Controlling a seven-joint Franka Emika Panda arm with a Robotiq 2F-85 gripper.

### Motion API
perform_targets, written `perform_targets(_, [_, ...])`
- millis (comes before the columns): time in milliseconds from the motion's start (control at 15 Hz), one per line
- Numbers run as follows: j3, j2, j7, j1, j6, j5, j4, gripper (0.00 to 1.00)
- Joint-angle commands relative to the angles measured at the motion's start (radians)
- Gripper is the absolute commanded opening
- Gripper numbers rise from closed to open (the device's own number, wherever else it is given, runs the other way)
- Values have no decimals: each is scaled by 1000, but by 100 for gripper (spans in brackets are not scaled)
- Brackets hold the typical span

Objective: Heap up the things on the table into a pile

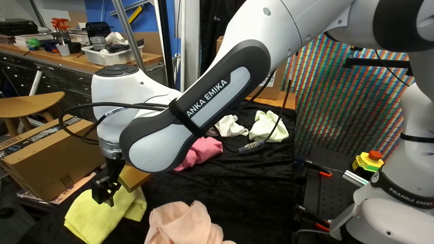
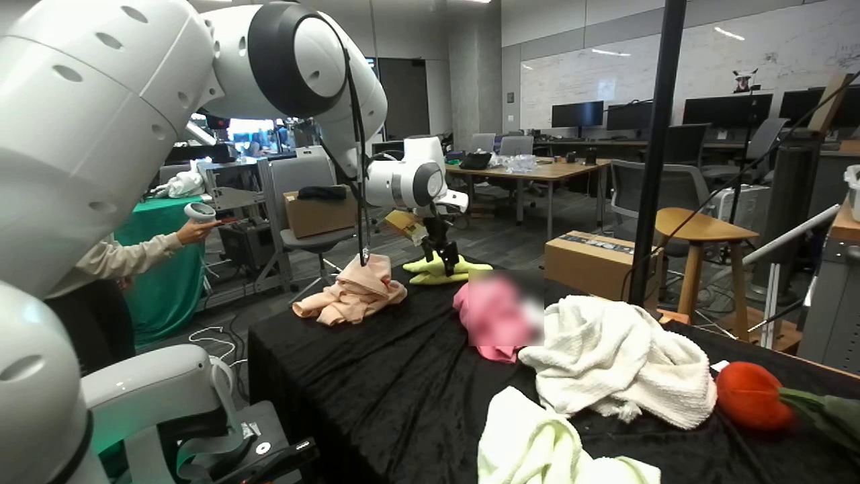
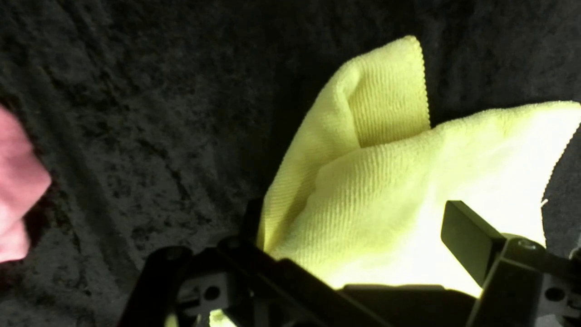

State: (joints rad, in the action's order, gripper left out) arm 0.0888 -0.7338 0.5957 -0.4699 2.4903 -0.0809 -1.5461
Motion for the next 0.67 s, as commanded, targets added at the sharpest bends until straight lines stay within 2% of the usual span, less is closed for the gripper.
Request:
perform_targets(0, [15, -24, -37, 13, 31, 48, 41, 100])
perform_targets(600, [41, -60, -82, 15, 66, 108, 72, 100])
